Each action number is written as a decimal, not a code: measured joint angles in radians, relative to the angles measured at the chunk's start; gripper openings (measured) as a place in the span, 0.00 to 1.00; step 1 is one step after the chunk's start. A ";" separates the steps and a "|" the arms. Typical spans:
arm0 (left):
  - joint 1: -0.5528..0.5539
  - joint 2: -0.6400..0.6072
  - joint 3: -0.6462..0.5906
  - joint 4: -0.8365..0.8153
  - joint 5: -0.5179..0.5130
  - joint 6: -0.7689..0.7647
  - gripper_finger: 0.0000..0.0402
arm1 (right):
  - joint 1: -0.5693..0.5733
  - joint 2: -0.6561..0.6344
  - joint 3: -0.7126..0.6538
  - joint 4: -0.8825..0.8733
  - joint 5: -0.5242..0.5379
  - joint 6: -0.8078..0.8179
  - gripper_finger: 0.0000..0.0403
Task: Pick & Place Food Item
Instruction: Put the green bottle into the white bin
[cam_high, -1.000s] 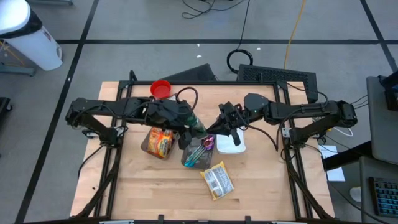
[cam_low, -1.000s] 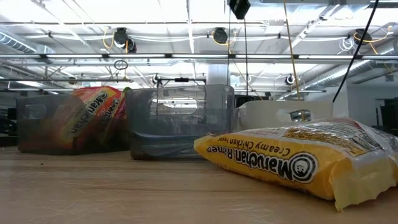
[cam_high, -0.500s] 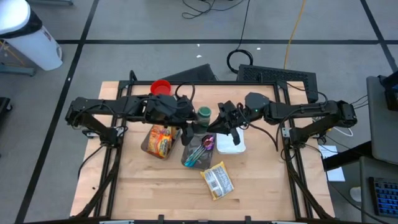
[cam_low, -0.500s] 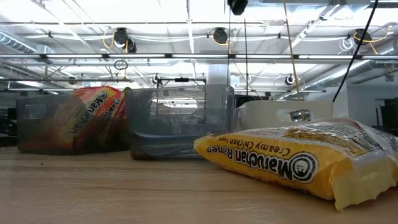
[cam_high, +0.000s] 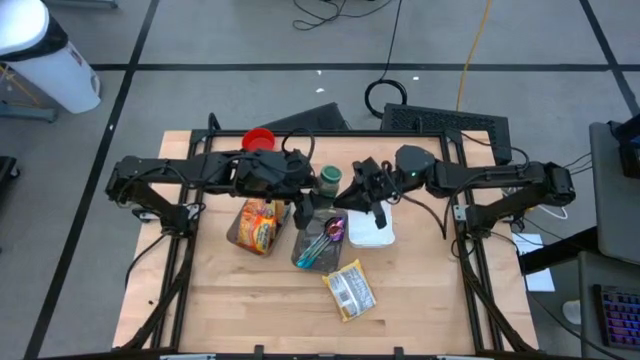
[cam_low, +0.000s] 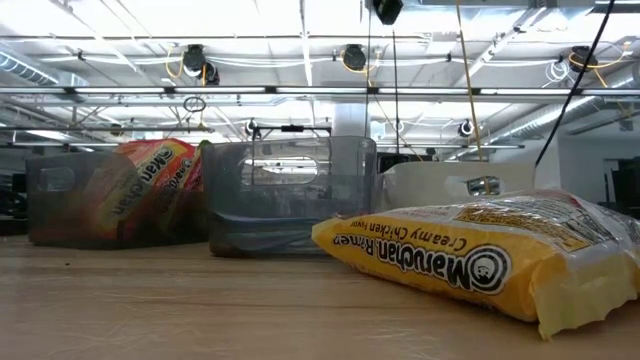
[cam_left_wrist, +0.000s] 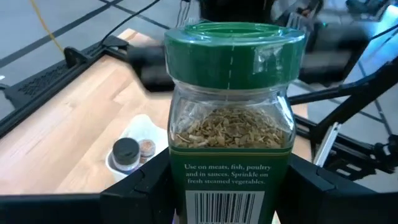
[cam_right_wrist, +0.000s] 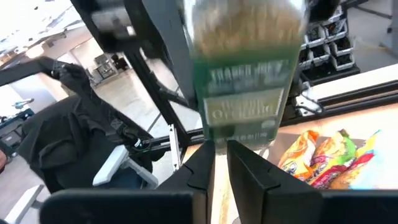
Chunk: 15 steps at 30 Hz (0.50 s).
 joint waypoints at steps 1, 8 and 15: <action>-0.003 0.000 0.000 -0.007 -0.001 0.000 0.52 | -0.009 -0.010 0.000 0.004 -0.001 0.000 0.11; -0.007 -0.008 0.000 -0.022 0.002 -0.002 0.52 | -0.066 -0.083 0.001 -0.002 0.000 0.014 0.26; -0.004 0.000 0.000 0.018 0.036 0.009 0.52 | -0.073 -0.076 0.001 0.066 0.000 0.055 0.49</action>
